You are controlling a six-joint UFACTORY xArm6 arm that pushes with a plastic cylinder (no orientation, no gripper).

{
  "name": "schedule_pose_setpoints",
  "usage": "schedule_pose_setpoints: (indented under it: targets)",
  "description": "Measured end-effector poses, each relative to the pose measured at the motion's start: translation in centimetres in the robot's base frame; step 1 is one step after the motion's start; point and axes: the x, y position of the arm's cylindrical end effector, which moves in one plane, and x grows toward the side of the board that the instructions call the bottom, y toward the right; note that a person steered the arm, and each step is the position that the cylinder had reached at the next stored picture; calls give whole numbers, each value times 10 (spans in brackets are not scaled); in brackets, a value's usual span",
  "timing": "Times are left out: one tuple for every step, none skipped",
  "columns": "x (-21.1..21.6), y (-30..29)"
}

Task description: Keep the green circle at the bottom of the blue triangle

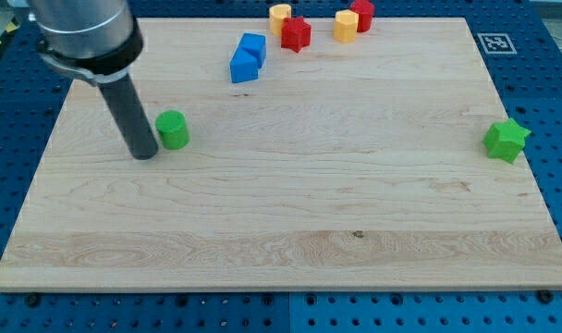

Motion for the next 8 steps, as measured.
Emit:
schedule_pose_setpoints:
  targets:
    - [0,19]
    - [-7,19]
    - [-26,14]
    - [-44,14]
    - [-52,14]
    - [-54,18]
    - [-54,25]
    - [-54,36]
